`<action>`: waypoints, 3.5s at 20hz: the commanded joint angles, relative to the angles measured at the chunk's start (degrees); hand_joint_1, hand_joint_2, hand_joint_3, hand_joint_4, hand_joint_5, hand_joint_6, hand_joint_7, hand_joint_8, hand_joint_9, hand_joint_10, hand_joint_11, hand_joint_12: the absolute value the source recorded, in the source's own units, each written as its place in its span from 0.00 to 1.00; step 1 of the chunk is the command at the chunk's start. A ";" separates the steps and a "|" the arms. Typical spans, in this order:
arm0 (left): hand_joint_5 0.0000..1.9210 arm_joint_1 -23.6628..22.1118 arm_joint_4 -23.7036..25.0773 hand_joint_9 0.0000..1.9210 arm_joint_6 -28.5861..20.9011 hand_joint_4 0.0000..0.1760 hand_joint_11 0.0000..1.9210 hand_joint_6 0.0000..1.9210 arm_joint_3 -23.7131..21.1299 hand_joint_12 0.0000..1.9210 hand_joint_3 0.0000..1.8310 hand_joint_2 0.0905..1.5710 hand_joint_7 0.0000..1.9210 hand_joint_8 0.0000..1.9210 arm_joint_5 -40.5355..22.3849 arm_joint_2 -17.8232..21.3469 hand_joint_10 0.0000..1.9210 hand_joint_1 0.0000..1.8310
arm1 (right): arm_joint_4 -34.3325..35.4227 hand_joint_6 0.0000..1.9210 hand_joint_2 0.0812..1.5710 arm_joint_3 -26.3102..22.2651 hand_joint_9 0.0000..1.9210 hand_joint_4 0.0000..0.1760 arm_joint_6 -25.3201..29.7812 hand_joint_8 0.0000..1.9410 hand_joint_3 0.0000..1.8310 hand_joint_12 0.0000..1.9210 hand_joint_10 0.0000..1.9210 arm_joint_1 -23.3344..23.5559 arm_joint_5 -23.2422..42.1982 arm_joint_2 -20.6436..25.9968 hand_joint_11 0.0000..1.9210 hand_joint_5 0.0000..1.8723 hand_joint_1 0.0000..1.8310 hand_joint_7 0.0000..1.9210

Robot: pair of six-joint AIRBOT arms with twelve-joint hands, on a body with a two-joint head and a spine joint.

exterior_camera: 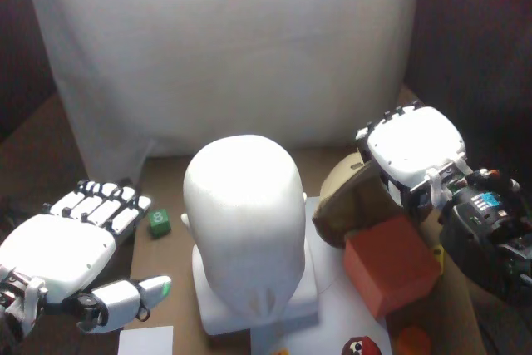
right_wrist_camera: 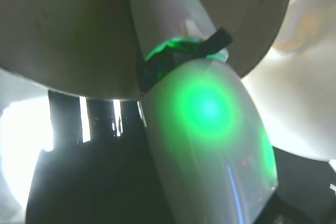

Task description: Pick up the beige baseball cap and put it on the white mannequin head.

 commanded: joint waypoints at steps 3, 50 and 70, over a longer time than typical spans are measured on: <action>0.02 -0.51 1.10 0.00 0.38 0.00 0.00 0.00 0.59 0.07 0.00 0.74 0.00 0.00 -6.19 0.21 0.00 0.00 | -0.87 0.46 0.69 -1.90 0.49 0.00 -0.45 0.40 0.00 0.80 0.70 1.63 11.43 1.46 0.42 0.49 0.75 0.57; 0.03 1.06 -0.31 0.00 -0.55 0.00 0.00 0.00 0.54 0.05 0.00 0.74 0.00 0.00 -9.24 0.24 0.00 0.00 | -18.23 0.56 0.72 -41.92 0.48 0.00 -21.43 0.51 0.00 0.77 0.71 3.83 23.43 11.06 0.44 0.44 0.75 0.47; 0.04 1.60 -1.70 0.02 -0.73 0.00 0.00 0.00 0.41 0.11 0.00 0.73 0.02 0.00 -9.89 0.09 0.00 0.00 | -1.78 0.56 0.71 -51.57 0.48 0.00 -28.39 0.50 0.00 0.78 0.72 -4.58 12.05 12.41 0.43 0.43 0.75 0.49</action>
